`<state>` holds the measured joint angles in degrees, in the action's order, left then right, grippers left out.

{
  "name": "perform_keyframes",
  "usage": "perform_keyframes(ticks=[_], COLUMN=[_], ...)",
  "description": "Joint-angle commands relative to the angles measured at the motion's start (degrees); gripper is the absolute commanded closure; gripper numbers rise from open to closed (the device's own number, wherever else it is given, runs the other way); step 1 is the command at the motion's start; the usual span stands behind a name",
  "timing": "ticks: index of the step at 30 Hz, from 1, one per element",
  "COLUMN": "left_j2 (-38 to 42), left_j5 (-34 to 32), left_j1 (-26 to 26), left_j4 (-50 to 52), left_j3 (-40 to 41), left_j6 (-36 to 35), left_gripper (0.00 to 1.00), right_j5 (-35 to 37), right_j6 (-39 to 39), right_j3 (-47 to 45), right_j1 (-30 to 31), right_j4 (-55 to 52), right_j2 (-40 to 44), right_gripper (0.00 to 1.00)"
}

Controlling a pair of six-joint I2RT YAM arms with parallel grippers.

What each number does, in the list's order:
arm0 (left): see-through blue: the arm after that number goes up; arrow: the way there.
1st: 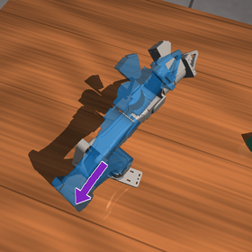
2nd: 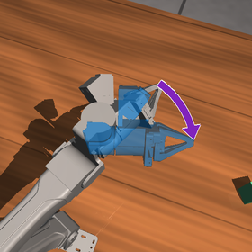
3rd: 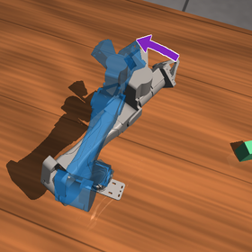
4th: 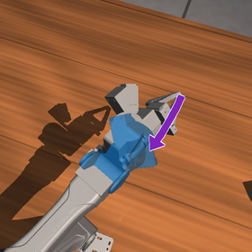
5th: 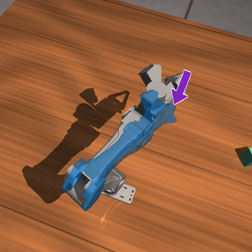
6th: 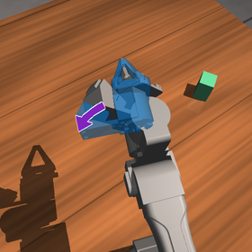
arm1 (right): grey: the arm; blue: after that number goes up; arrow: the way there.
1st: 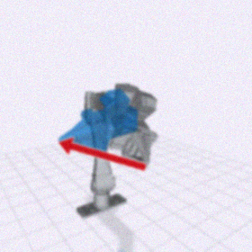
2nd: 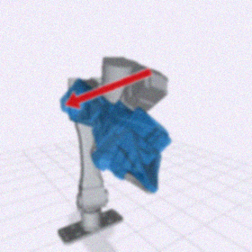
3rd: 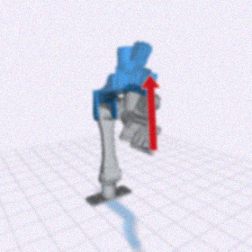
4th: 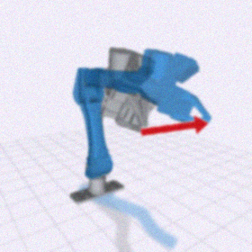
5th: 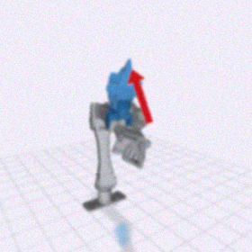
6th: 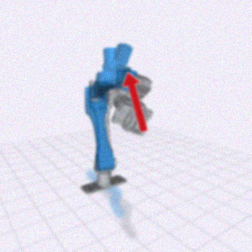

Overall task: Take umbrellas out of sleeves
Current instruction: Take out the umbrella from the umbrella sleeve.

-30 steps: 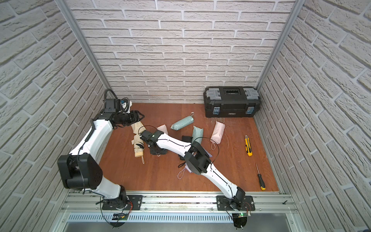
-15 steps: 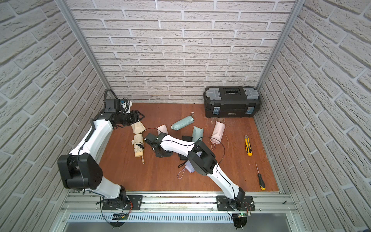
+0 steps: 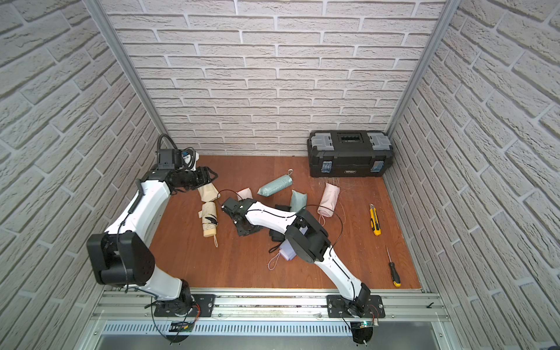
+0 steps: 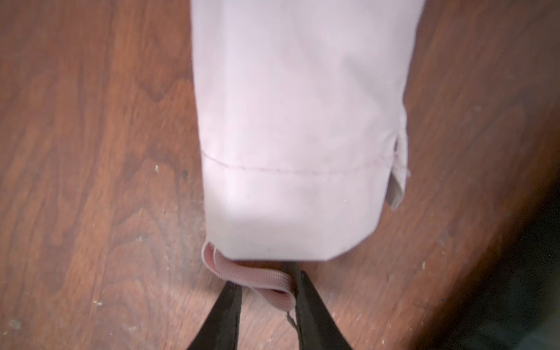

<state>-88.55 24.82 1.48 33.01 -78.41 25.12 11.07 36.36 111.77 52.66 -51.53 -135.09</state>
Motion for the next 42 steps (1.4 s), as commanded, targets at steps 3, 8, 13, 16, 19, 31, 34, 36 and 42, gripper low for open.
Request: perform_keyframes(ticks=[3,8,13,16,19,31,34,36,42], left_j2=[-0.17,-0.64,-2.56,-5.46,-9.96,-28.73,-32.94,-34.26,-31.68], left_j5=[-0.31,-0.73,-3.8,-7.33,-8.73,-6.94,-5.72,-4.76,-2.77], left_j1=[0.01,-0.04,-1.06,-3.75,-6.95,-8.51,-8.51,-8.5,-8.56], left_j4=[-0.23,-0.06,1.27,3.29,5.92,9.41,8.61,6.64,-6.82], left_j3=[-0.95,-0.96,-1.29,-2.31,-4.62,-20.43,-23.14,-23.39,-14.25], left_j6=[-1.11,-1.44,-3.32,-6.08,-7.72,-4.43,-2.04,0.16,9.47], left_gripper=[0.38,0.38,0.38,0.37,0.35,0.33,0.36,0.38,0.39], right_j5=[-0.12,0.17,1.37,1.67,2.11,-5.39,-6.72,-7.92,-12.1], right_j6=[-4.66,-7.15,-8.05,-7.88,-8.03,-8.29,-8.24,-8.32,-9.09], right_j3=[-4.87,-6.72,-8.59,-11.02,-12.26,-13.02,-13.3,-14.0,-13.83], right_j1=[-0.72,-0.71,-0.63,-0.7,-0.69,-1.35,-1.42,-1.58,-1.95], right_j4=[2.16,3.45,3.88,5.3,5.68,9.11,10.07,11.48,13.51], right_j2=[-1.7,-0.64,-0.23,1.02,2.24,2.99,3.34,3.69,2.68], right_gripper=[0.78,0.9,0.97,0.97,0.97,0.97,0.97,0.97,0.97])
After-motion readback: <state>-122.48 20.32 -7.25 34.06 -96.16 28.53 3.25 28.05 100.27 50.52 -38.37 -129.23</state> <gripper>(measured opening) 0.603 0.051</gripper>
